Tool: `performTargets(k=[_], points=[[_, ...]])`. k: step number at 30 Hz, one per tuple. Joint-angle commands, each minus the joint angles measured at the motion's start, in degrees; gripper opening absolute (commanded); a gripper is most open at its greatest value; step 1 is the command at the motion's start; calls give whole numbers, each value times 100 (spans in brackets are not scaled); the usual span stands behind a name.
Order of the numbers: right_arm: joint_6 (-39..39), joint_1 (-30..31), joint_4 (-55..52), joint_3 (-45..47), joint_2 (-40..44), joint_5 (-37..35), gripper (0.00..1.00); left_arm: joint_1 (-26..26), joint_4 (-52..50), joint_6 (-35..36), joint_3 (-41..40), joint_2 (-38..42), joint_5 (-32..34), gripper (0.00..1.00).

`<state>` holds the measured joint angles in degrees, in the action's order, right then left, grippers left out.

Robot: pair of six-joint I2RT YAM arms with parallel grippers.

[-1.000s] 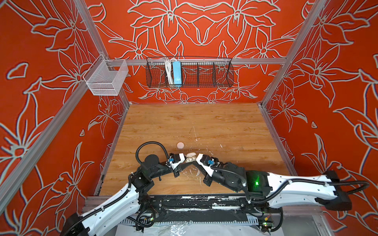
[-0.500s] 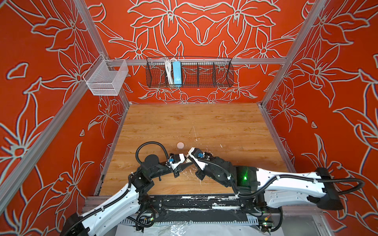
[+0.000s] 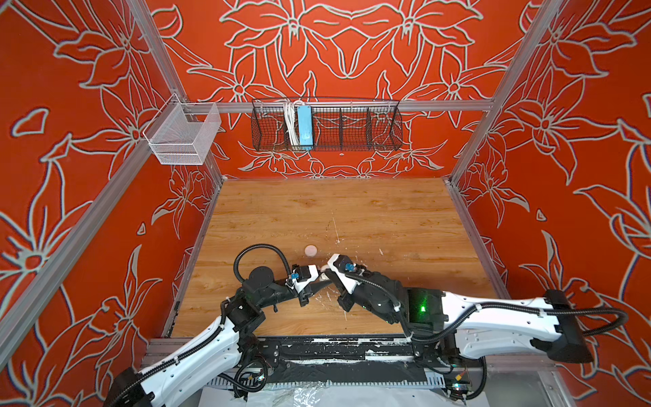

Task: Insert wireless bluetooth earbuds into charging case
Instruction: Touch the wireless bluetooth earbud to the charging case, then close the charging case.

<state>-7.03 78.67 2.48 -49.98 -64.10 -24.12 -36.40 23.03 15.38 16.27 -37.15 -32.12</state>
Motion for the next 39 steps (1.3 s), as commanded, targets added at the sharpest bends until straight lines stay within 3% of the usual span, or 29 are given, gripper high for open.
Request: performTargets(k=[1, 3, 7, 10, 19, 34, 39], points=[[-56, -101, -235, -119, 456, -286, 24, -16, 237, 44, 115, -12, -74, 0], [-247, -299, -649, -329, 538, -403, 32, -16, 242, 70, 122, -31, -131, 0], [-824, -926, -1458, -663, 402, -421, 34, -17, 254, 167, 140, -80, -472, 0], [-1077, -1273, -1753, -806, 151, 84, 33, -25, 277, 160, 180, -173, -607, 0], [-862, -1293, -1618, -785, -374, 1489, 33, -26, 133, 154, 323, -403, -621, 0], [-1015, -1151, -1217, 177, -17, 2998, 31, -25, 125, 89, 318, -443, -277, 0], [-1148, -1143, -1412, 219, 243, 2331, 32, -25, 93, 59, 341, -467, -224, 0]])
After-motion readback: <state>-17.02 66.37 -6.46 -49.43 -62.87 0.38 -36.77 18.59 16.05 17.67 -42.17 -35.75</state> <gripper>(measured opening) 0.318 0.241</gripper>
